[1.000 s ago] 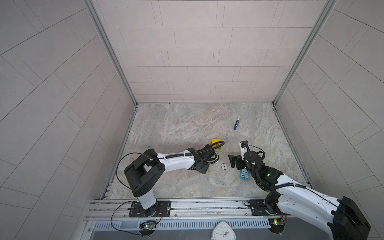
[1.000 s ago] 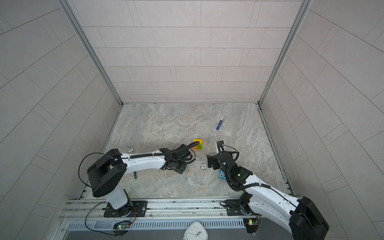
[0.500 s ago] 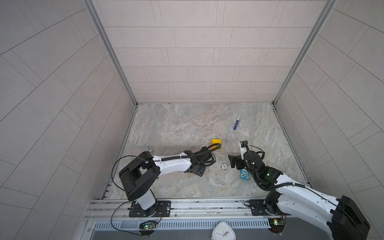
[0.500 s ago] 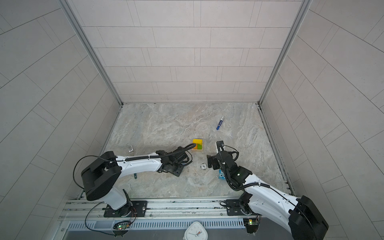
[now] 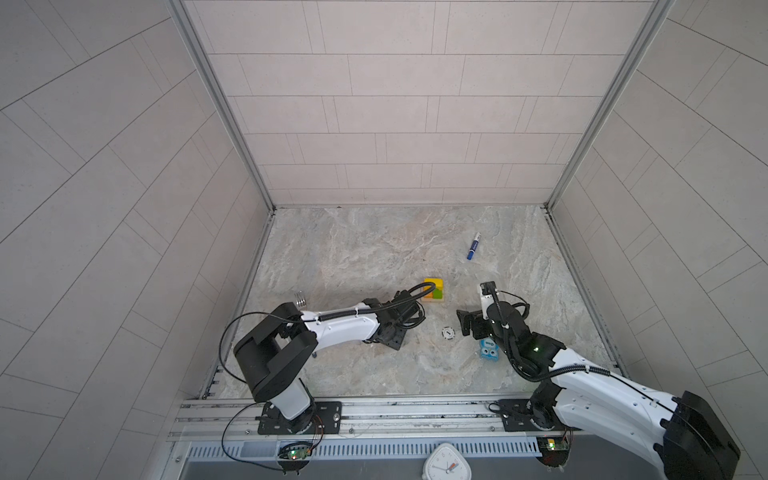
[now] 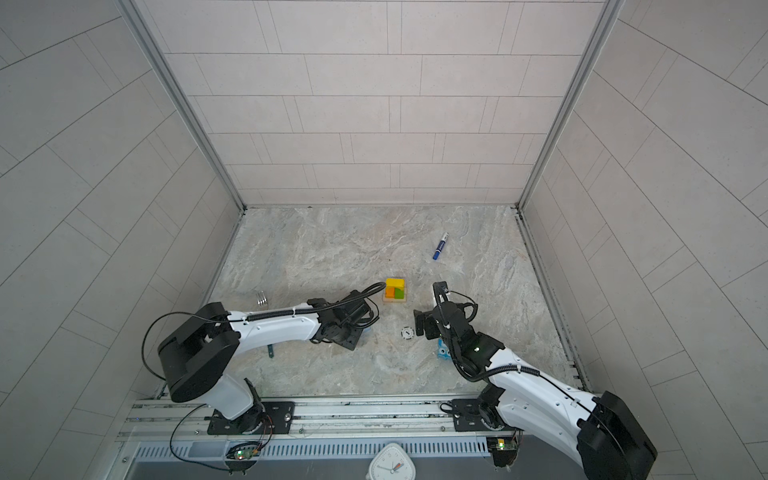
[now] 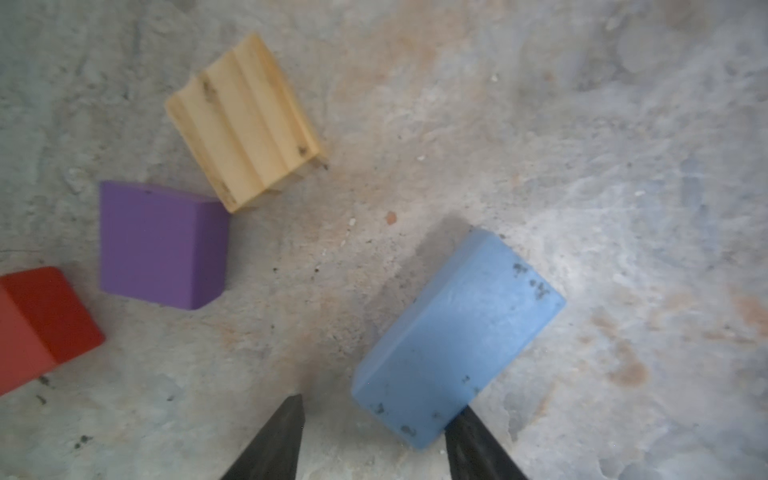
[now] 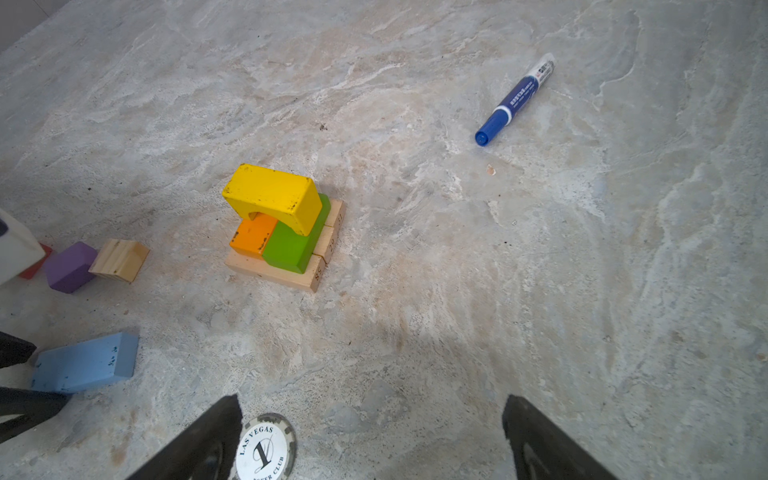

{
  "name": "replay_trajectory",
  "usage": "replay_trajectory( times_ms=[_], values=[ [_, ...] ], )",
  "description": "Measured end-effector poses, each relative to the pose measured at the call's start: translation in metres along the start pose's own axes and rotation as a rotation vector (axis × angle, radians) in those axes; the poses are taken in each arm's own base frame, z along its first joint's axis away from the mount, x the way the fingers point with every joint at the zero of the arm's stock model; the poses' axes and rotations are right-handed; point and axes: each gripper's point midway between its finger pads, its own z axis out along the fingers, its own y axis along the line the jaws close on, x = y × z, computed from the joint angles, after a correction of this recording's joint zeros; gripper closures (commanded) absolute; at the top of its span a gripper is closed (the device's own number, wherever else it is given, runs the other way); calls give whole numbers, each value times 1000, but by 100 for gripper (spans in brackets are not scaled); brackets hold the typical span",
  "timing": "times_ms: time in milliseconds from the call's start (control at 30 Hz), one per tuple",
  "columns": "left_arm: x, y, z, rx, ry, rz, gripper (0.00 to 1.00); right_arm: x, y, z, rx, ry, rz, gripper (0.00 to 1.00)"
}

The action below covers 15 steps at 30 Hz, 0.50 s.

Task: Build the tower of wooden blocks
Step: 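Lift the light blue block with the left gripper and carry it toward the robot, then carry the light blue block with the left gripper over the yellow arch block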

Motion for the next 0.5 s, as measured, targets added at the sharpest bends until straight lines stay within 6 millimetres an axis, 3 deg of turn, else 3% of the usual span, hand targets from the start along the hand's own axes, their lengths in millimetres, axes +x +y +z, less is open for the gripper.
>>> replay_trajectory(
  times_ms=[300,500],
  values=[
    [-6,23,1,-6,9,-85,33,0,0,0,1,0,0,1],
    [-11,23,-5,17,-9,-110,27,0,0,0,1,0,0,0]
  ],
)
